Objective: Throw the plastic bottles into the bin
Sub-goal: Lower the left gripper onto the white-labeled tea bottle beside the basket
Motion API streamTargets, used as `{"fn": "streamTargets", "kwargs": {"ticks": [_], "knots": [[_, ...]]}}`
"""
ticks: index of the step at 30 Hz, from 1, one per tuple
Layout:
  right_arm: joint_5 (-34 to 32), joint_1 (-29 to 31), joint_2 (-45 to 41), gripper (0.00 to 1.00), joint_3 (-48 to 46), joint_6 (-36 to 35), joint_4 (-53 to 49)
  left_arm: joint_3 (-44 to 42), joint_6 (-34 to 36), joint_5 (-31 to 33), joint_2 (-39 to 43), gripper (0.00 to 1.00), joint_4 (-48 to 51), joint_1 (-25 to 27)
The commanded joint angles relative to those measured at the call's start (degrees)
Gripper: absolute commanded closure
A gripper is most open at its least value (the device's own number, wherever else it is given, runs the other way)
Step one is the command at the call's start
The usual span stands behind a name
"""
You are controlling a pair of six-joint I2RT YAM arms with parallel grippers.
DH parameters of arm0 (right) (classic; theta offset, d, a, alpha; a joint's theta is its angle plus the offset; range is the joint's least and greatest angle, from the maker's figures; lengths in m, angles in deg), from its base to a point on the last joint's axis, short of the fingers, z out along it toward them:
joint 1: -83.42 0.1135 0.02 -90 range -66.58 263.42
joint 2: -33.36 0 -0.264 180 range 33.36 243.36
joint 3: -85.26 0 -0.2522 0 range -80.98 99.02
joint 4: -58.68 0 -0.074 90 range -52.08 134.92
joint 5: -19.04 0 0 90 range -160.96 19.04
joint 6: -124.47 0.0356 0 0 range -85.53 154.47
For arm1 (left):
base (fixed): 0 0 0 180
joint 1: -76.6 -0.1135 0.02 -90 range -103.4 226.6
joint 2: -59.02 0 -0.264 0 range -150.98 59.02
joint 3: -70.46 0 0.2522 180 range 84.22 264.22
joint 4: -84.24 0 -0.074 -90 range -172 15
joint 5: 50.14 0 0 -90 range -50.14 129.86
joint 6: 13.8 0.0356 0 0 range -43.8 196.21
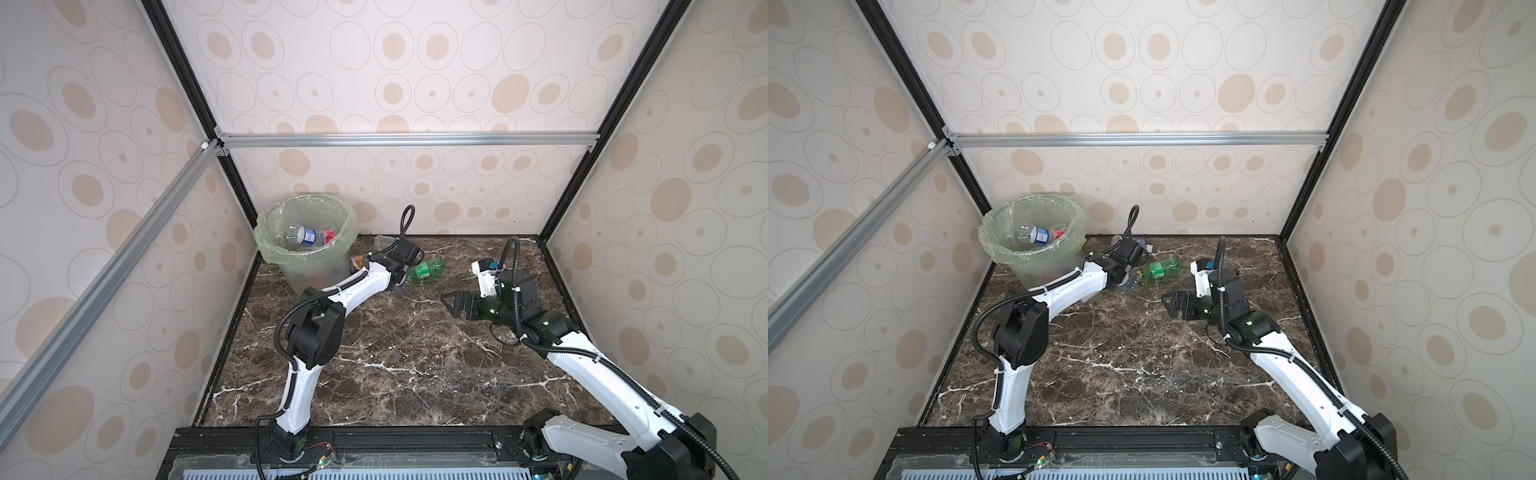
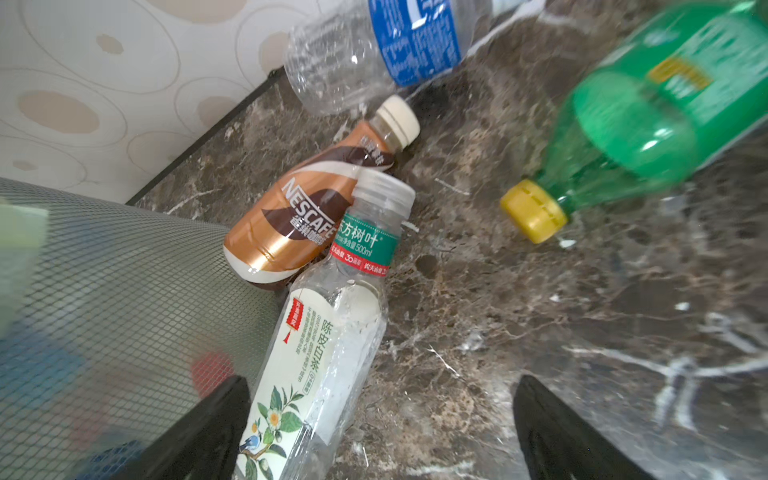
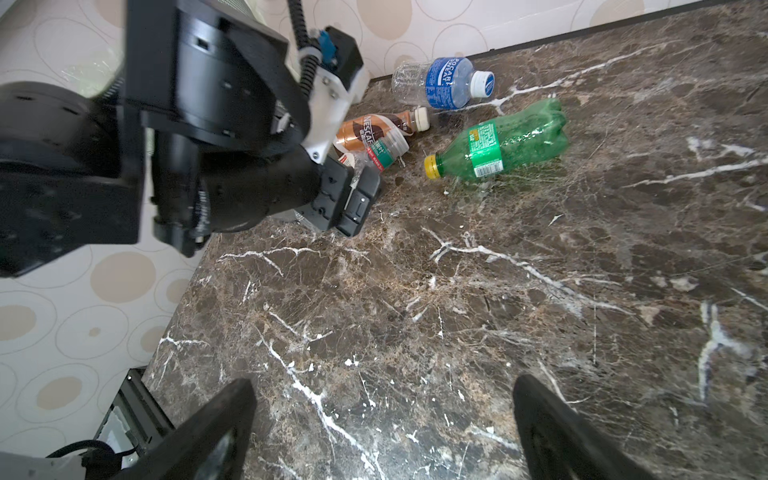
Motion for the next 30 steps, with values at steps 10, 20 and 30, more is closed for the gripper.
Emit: {"fn": "streamTargets", "kwargs": {"ticks": [10, 20, 30], "knots": [[1.85, -0.12, -0.36, 0.0, -2.58, 0.72, 2.71, 3.03, 1.49, 8.27, -4.19, 0.01, 5.02, -3.28], [1.8, -0.19, -1.04, 0.0, -3.5, 1.38, 3.29, 6.26, 1.43, 5.25, -7.92, 0.01, 8.39, -6.29], [0.37, -0.16, -1.9, 0.0, -3.68, 1.02, 2.37, 6.64, 0.93, 3.21, -9.21, 0.01, 10.17, -6.99]]}}
